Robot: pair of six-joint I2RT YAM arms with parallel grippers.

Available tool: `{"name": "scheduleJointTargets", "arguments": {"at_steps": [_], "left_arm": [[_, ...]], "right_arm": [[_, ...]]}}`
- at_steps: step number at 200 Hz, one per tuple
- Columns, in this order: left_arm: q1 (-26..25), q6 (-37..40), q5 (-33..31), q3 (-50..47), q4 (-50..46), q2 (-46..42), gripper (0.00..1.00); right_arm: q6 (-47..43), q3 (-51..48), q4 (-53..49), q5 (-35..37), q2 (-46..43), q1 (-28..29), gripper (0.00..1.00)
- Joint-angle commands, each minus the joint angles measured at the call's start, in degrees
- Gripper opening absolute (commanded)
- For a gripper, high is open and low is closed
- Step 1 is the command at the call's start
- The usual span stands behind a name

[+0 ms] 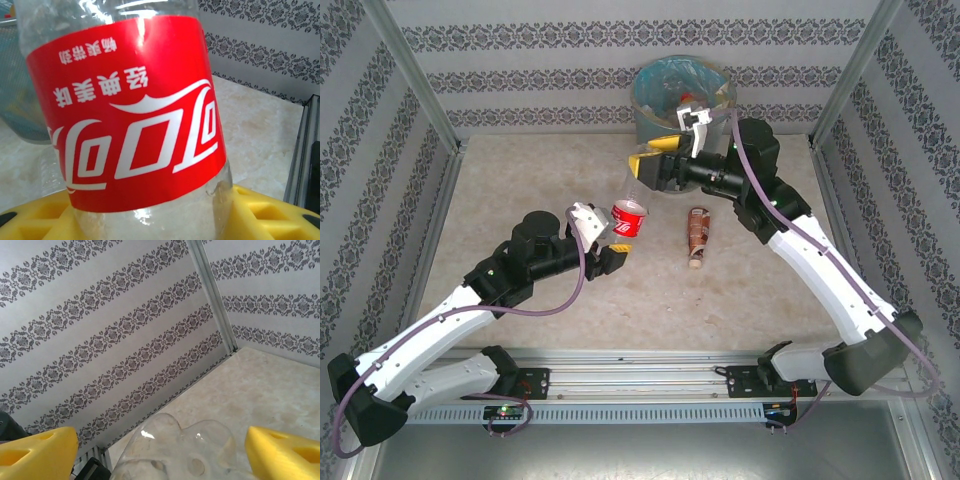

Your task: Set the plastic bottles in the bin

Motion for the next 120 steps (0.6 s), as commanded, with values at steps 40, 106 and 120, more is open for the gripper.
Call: {"name": "scheduleJointTargets", "arguments": {"at_steps": [40, 106, 120], "left_arm": [[0.6, 1.7, 0.0, -0.2, 3.1, -1.0, 0.56], [0.6, 0.0, -7.9, -1.4, 6.5, -2.9, 0.93], [0.6, -0.7, -11.5, -3.1, 8.7, -3.7, 0.98]], "right_arm": [[0.0, 3.8, -0.2, -3.8, 1.2, 0.3, 0.61], [-9.6, 13.4, -6.2, 8.6, 1.9, 0.3, 0.43], [-14.8, 17.6, -7.2, 16.0, 3.1, 0.2, 0.42]]}}
